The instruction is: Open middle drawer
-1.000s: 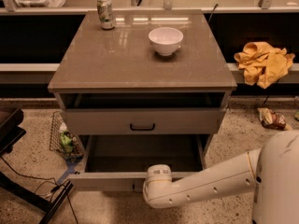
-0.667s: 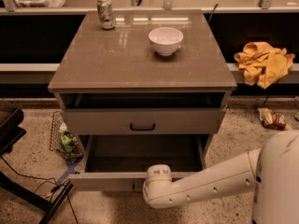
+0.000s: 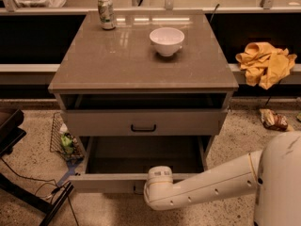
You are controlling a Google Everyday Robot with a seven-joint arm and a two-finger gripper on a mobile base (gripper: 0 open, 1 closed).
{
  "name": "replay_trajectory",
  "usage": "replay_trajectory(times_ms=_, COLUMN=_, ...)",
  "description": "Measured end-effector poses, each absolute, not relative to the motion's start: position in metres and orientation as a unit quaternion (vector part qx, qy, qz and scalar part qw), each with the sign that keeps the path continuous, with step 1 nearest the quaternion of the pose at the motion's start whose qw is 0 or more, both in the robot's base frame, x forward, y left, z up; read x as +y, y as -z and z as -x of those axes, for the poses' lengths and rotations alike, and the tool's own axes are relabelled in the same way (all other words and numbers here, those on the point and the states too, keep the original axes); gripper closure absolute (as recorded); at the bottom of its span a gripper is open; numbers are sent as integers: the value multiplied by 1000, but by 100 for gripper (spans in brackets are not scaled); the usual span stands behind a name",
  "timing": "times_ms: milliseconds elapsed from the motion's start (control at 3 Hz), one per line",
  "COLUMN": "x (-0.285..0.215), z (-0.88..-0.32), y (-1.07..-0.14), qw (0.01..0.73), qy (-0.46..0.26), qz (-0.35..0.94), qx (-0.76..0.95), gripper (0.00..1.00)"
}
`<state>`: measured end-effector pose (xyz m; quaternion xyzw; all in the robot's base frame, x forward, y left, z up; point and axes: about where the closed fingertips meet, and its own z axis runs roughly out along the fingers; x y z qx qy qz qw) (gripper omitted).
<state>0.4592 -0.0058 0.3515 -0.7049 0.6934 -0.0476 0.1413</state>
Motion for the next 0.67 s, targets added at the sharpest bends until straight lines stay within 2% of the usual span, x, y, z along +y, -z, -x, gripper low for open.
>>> replay_trajectory(times_ms=333, x=-6, z=-459, y=-352, qw=141, qy=48, qz=705, qx=693, gripper=100)
replay_trajectory(times_ms=667, x=-6, z=-459, y=-352, qw=141, qy=48, qz=705, qx=693, gripper=100)
